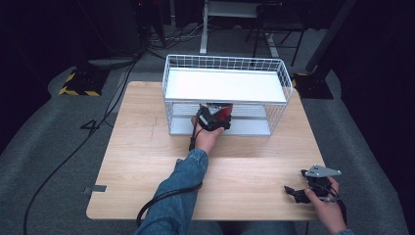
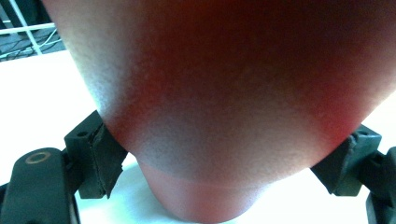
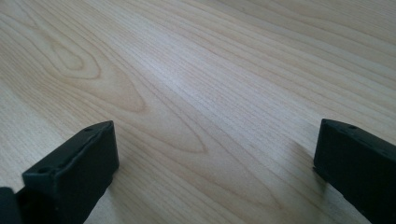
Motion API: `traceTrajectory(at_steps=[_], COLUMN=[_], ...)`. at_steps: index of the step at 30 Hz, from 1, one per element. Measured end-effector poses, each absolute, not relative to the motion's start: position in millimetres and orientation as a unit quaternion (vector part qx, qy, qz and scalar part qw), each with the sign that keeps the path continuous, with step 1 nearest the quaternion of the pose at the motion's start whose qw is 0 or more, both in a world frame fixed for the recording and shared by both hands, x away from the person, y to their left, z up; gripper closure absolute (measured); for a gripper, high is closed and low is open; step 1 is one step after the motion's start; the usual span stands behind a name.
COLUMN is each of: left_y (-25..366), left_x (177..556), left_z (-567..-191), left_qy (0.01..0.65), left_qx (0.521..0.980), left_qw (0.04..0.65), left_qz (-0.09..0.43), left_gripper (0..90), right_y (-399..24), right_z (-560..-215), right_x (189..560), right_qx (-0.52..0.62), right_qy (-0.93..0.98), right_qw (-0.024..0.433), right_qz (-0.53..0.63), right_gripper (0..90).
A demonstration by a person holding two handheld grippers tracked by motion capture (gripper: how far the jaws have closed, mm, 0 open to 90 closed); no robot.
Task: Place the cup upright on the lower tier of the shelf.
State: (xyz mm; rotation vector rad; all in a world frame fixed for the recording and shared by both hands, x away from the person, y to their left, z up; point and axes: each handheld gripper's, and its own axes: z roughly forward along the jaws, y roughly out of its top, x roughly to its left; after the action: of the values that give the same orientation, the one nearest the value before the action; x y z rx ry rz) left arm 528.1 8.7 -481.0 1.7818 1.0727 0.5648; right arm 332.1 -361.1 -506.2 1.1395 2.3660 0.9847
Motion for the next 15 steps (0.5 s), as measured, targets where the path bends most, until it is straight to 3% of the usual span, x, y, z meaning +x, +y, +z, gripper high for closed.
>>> traceTrajectory(at_steps=[15], left_y=[2.5], left_x=[534.8], left_z=[-483.9], left_qy=[0.441], left_qx=[0.732], left_qw=[0.469], left_qz=[0.224], left_gripper=[16.4], right_y=[-361.1], right_z=[-506.2], right_x=[332.1], right_qx=[0.401], right_qy=[0.832], right_qw=[0.168], right_qz=[0.346], right_gripper=[0.0])
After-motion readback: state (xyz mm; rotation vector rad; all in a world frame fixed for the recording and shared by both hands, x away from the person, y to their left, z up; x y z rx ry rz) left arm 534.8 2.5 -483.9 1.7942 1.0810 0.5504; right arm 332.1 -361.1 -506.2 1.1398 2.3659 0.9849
